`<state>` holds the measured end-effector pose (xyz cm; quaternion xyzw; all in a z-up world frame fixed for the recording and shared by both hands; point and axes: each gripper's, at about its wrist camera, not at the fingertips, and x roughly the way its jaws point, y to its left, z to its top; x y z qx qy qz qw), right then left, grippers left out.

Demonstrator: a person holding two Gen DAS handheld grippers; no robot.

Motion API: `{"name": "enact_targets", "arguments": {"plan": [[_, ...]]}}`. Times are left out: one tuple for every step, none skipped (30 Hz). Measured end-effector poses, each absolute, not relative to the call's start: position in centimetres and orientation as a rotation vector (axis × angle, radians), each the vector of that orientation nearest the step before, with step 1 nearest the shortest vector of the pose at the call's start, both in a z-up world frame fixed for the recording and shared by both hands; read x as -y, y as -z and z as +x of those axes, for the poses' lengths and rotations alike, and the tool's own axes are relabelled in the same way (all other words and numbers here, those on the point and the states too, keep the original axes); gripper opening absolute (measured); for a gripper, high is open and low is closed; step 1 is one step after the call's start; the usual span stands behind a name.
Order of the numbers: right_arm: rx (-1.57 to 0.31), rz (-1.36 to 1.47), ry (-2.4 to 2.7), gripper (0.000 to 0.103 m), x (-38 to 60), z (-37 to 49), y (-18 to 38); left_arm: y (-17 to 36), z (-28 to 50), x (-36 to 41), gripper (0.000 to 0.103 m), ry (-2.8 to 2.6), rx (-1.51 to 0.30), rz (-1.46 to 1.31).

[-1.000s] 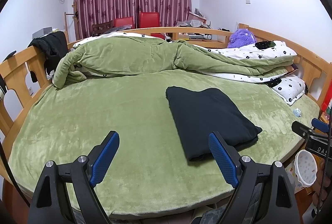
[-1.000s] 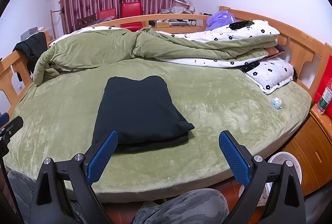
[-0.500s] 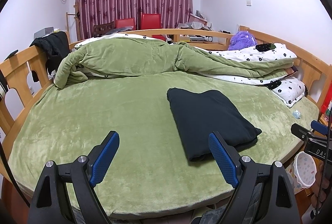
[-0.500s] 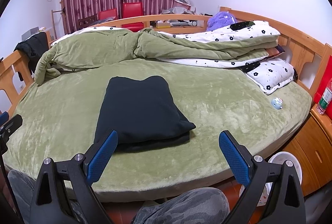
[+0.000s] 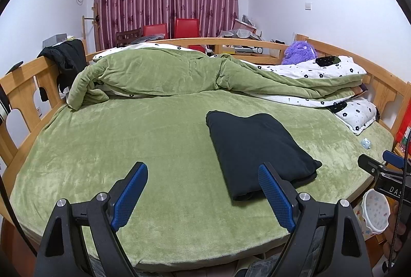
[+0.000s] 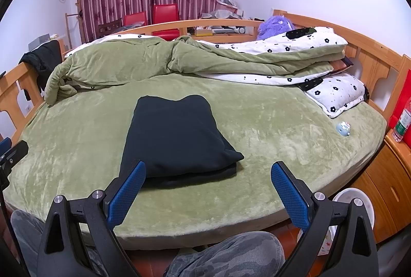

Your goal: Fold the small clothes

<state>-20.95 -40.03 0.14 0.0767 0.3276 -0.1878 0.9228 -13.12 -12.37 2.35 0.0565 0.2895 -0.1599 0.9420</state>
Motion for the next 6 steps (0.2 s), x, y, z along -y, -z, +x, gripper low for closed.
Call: {"name": "enact_targets", "arguments": {"plan": [[-0.673, 0.158, 0.385, 0.097, 40.02, -20.95, -0.13, -2.40, -13.14, 12.34, 0.087, 0.327, -0.590, 0.115], [-0.673, 0.157, 0.384, 0.097, 39.95, -20.87, -0.20, -2.34, -13.13, 12.36, 0.087, 0.327, -0.590, 0.115], [-0.674, 0.157, 0.383, 0.097, 39.87, -20.79, -0.25, -2.38, -13.14, 12.35, 0.087, 0.326, -0.590, 0.114], [-0.673, 0.158, 0.383, 0.097, 39.85, -20.77, -0.25, -2.37, -13.13, 12.34, 0.087, 0.326, -0.590, 0.114], [-0.674, 0.160, 0.382, 0.097, 39.81, -20.70, -0.25, -2.31, -13.13, 12.36, 0.087, 0.326, -0.590, 0.115], [-0.674, 0.161, 0.382, 0.097, 39.75, -20.68, -0.27, -2.28, -13.14, 12.37, 0.087, 0.328, -0.590, 0.116]]}}
